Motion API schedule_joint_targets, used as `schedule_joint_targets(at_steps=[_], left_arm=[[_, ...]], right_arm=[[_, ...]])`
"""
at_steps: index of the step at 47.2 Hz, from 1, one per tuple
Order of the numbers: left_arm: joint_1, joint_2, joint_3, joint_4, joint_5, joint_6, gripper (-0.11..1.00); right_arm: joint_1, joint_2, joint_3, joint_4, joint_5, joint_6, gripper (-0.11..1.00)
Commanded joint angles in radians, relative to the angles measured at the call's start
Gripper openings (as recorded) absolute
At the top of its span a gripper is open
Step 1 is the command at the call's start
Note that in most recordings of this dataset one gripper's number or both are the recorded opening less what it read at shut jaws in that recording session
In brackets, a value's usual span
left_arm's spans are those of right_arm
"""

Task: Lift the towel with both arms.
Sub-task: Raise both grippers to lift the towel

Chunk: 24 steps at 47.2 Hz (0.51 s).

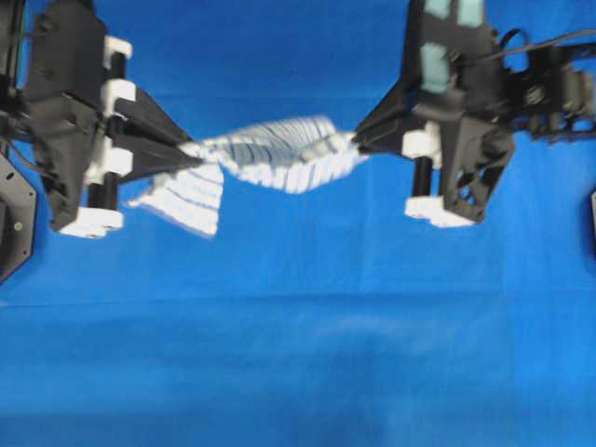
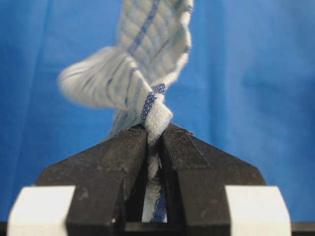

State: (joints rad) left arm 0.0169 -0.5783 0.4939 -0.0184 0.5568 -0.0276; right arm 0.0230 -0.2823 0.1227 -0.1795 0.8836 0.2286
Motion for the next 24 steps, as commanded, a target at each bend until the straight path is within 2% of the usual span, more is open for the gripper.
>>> schedule_joint_targets(at_steps=[1, 8, 18, 24], left_arm=[[0.003, -0.021, -0.058, 0.006, 0.015, 0.003, 0.04], [0.015, -0.032, -0.115, 0.006, 0.034, 0.008, 0.04], [0.018, -0.035, -0.204, 0.006, 0.044, 0.051, 0.04], [0.018, -0.035, -0.229, 0.006, 0.055, 0.055, 0.04]], right_arm=[[0.003, -0.023, -0.066, -0.002, 0.031, -0.008, 0.03], [0.003, -0.023, -0.13, -0.002, 0.075, -0.02, 0.03], [0.006, -0.023, -0.219, -0.003, 0.118, -0.023, 0.03], [0.008, -0.023, -0.242, -0.003, 0.143, -0.025, 0.03]])
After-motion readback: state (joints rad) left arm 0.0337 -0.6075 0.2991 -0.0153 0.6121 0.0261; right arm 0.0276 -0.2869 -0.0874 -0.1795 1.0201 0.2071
